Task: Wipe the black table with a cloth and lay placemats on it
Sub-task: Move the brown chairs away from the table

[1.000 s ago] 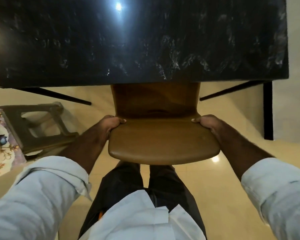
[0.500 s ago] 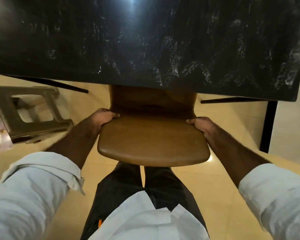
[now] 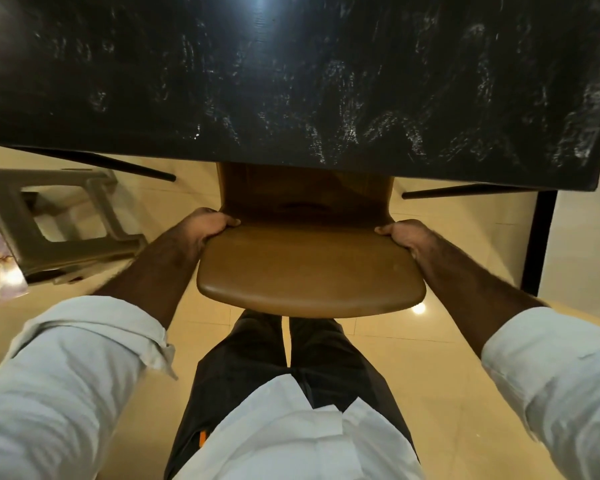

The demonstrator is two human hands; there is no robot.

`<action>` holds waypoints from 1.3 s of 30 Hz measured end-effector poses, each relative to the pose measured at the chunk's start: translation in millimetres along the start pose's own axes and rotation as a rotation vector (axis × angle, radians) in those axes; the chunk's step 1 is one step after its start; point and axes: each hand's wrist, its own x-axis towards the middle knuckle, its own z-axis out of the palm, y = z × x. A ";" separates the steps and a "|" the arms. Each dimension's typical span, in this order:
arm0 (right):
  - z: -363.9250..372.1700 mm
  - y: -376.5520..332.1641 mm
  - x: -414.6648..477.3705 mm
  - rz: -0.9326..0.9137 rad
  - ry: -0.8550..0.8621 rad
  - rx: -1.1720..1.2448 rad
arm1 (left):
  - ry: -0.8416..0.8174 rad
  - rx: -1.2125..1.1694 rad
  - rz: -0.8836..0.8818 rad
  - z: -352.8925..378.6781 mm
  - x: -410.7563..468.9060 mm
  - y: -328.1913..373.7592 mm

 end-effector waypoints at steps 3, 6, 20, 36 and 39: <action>2.1 2.0 -0.9 -0.039 -0.034 0.007 | -0.012 0.010 -0.012 -2.4 1.3 -2.2; -4.1 11.1 4.0 -0.072 -0.070 0.030 | -0.021 -0.001 -0.028 -3.0 4.2 -4.4; 8.6 -8.2 21.4 0.019 0.076 -0.198 | -0.040 0.056 0.008 -5.0 -13.5 4.2; 92.1 38.1 -177.4 -0.403 0.460 -1.008 | 0.118 0.832 0.668 4.3 -190.9 -40.0; 116.3 59.8 -194.4 -0.466 0.567 -0.985 | 0.211 0.851 0.792 -1.1 -204.1 -68.7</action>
